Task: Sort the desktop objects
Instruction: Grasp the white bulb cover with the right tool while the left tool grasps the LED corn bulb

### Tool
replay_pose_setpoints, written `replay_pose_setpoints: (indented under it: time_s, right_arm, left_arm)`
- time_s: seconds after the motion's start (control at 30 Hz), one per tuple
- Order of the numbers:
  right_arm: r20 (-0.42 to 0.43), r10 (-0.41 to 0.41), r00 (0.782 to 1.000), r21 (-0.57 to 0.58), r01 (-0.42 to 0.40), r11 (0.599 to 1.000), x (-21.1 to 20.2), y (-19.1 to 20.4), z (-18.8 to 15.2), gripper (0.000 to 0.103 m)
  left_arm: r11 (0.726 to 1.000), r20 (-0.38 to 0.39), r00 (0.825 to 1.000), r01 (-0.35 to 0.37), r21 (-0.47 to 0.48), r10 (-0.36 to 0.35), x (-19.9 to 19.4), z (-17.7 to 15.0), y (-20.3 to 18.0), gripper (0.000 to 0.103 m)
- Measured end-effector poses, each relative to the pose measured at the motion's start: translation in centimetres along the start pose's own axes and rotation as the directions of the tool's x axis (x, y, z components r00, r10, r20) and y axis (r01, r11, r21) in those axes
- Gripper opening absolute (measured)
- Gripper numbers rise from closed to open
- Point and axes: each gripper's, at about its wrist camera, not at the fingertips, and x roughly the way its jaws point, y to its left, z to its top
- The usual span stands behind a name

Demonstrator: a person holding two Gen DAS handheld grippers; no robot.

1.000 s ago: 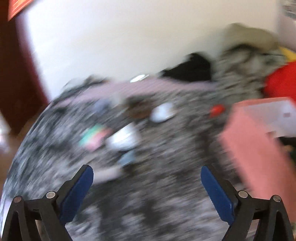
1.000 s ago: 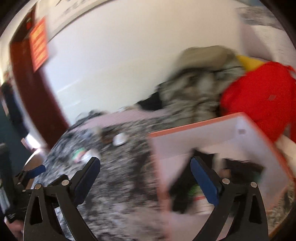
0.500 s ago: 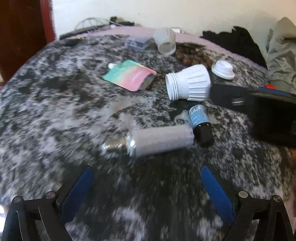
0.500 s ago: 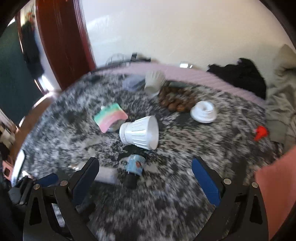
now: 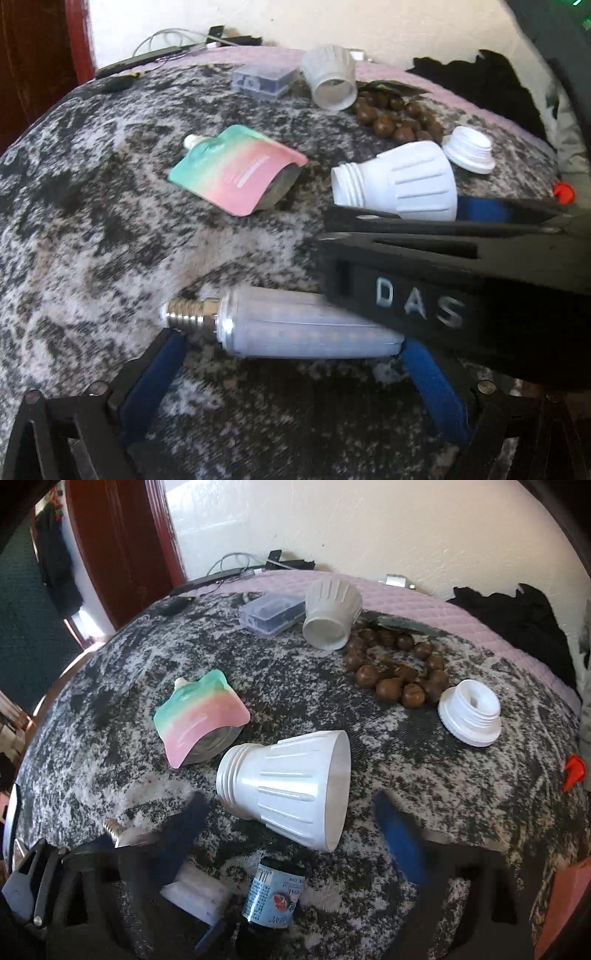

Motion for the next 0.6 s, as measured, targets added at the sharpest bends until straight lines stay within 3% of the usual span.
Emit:
replay_pose_setpoints:
  time_s: [0.03,0.1,0.17,0.2,0.23,0.43,0.6]
  right_arm:
    - [-0.007,-0.004,1.000,-0.006,0.004,1.000,0.1,-0.1,0.0,0.049]
    - [0.005,-0.017,1.000,0.007,0.017,1.000,-0.2,-0.9,-0.2,0.046]
    - [0.014,-0.016,1.000,0.018,0.016,1.000,-0.7,-1.4,-0.4,0.041]
    - [0.016,-0.016,1.000,0.021,0.016,1.000,-1.0,-1.6,-0.5,0.020]
    - [0.019,-0.016,1.000,0.023,0.015,1.000,-1.4,-1.8,-0.7,0.006]
    - [0.041,-0.031,0.999,0.053,0.029,0.998,-5.1,-2.7,-2.6,0.005]
    - [0.080,-0.023,0.997,0.067,0.017,0.998,-9.7,-2.8,-5.0,0.005]
  left_arm:
    - [1.000,0.005,1.000,0.003,0.002,-0.003,0.0,0.0,0.0,0.100]
    - [1.000,0.017,1.000,0.015,0.002,-0.016,-0.2,-0.1,0.1,0.095]
    - [1.000,0.027,0.999,0.025,0.011,-0.025,-0.3,0.0,0.2,0.079]
    - [0.999,0.028,0.999,0.026,0.021,-0.026,-0.4,0.1,0.3,0.075]
    - [0.999,0.028,0.999,0.028,0.025,-0.029,-0.5,0.1,0.4,0.075]
    - [0.999,0.032,0.999,0.032,0.011,-0.033,-2.6,-0.9,1.3,0.074]
    - [1.000,0.089,0.996,0.020,0.017,-0.021,-7.9,-2.3,2.0,0.074]
